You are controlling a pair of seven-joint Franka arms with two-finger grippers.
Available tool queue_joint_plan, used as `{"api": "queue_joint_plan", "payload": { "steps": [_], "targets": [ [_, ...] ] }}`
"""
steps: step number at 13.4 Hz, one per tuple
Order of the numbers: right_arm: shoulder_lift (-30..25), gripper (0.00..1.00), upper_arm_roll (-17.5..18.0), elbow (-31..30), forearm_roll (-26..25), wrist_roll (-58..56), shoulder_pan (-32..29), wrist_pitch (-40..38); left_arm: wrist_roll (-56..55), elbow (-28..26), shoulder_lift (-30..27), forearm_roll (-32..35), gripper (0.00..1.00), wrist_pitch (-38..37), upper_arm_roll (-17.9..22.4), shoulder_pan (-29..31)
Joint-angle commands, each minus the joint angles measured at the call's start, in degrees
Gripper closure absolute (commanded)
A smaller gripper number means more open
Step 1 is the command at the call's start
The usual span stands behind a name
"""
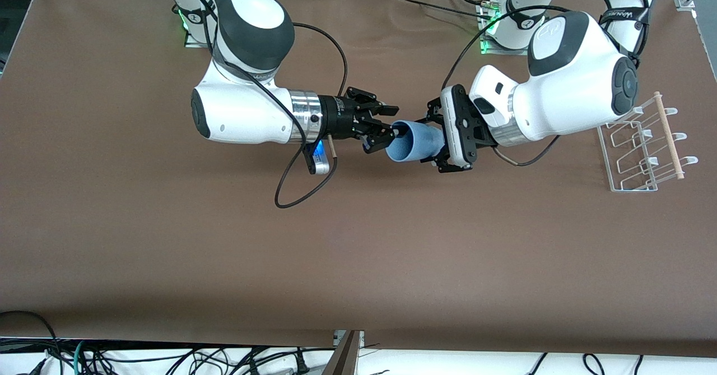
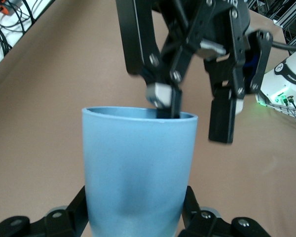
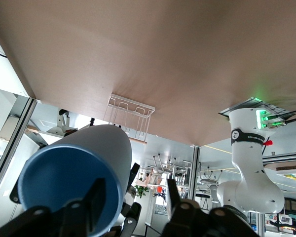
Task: Transfer cup to left arm and place on rack
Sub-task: 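Open the right gripper and withdraw while the left gripper carries cup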
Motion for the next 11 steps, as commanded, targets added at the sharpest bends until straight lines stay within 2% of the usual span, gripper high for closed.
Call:
{"api": "queue_joint_plan", "payload": {
  "steps": [1,2,6,9,10,11],
  "targets": [
    [0.3,0.0,-0.3,3.5,0.3,0.7,-2.7,-4.6,-0.6,0.4,-0.3,1.1,1.0,-4.4,0.9,2.3],
    [0.3,0.0,-0.5,5.4,0.3,0.6,-4.7,-7.5,-0.6,0.4,-0.4,1.9,1.0,-6.5,2.1,2.4],
    [-2.4,0.0,-0.7,6.2,-2.6,-1.9,-12.0,-18.7,-0.5,1.2,-0.9,14.1,1.0,-16.5,4.1,5.7],
    [-8.4,0.0,-1.0,5.9,-2.8,-8.0,-18.6,-30.7,-0.3,2.4,-0.9,33.0,1.0,-24.9,6.1,6.4],
    [-10.4,0.0,-2.9,5.3,-2.9,-11.1,-19.9,-34.9,-0.4,2.1,-0.9,40.1,1.0,-26.8,6.1,6.6],
    [-12.3,0.0,-6.5,4.3,-2.9,-14.9,-20.1,-38.9,-0.3,1.5,-0.7,47.1,1.0,-28.3,6.2,6.6]
  ]
}}
